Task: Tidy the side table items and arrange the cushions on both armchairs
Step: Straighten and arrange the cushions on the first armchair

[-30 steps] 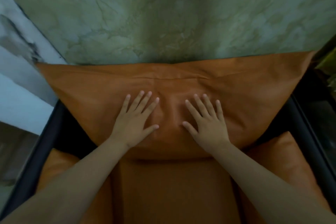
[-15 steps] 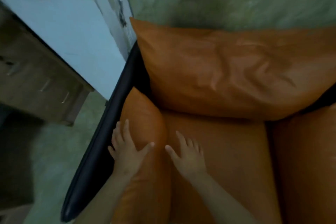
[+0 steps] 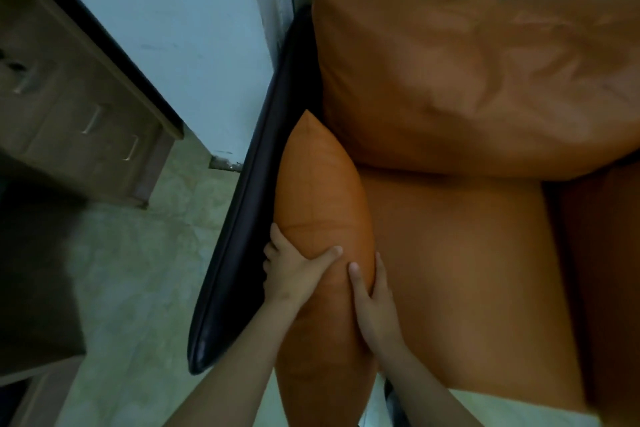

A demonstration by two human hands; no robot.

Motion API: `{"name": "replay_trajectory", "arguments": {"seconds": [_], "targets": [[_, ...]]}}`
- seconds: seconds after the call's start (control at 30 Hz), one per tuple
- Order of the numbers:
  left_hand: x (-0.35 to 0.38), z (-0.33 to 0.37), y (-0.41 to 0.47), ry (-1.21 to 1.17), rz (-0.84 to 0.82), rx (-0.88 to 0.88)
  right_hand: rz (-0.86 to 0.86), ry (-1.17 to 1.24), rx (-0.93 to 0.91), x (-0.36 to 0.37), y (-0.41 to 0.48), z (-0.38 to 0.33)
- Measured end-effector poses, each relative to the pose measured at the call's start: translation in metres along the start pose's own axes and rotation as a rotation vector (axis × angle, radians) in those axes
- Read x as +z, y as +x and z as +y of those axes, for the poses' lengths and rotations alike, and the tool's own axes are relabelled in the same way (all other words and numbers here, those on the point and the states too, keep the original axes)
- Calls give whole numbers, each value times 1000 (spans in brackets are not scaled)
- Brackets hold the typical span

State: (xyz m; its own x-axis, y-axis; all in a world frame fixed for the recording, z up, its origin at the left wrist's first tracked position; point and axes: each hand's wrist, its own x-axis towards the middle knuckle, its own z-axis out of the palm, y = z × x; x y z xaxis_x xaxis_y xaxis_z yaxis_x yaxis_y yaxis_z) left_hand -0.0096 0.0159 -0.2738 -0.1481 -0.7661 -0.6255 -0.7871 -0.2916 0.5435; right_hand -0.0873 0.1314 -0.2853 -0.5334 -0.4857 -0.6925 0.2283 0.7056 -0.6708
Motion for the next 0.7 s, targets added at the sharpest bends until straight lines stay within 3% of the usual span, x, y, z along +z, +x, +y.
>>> {"name": "replay_trajectory", "arguments": {"seconds": [0.37,0.53,0.63,0.7], "targets": [[-21,51,77,65,-75,150,194,55,29,38,52,-54],[-24,54,79,53,-114,159,126,8,35,26,65,-54],[-15,57,54,313,44,171,85,-49,30,13,60,-51],[-7,68,35,542,212,314,82,-182,-27,3,58,-52]]}}
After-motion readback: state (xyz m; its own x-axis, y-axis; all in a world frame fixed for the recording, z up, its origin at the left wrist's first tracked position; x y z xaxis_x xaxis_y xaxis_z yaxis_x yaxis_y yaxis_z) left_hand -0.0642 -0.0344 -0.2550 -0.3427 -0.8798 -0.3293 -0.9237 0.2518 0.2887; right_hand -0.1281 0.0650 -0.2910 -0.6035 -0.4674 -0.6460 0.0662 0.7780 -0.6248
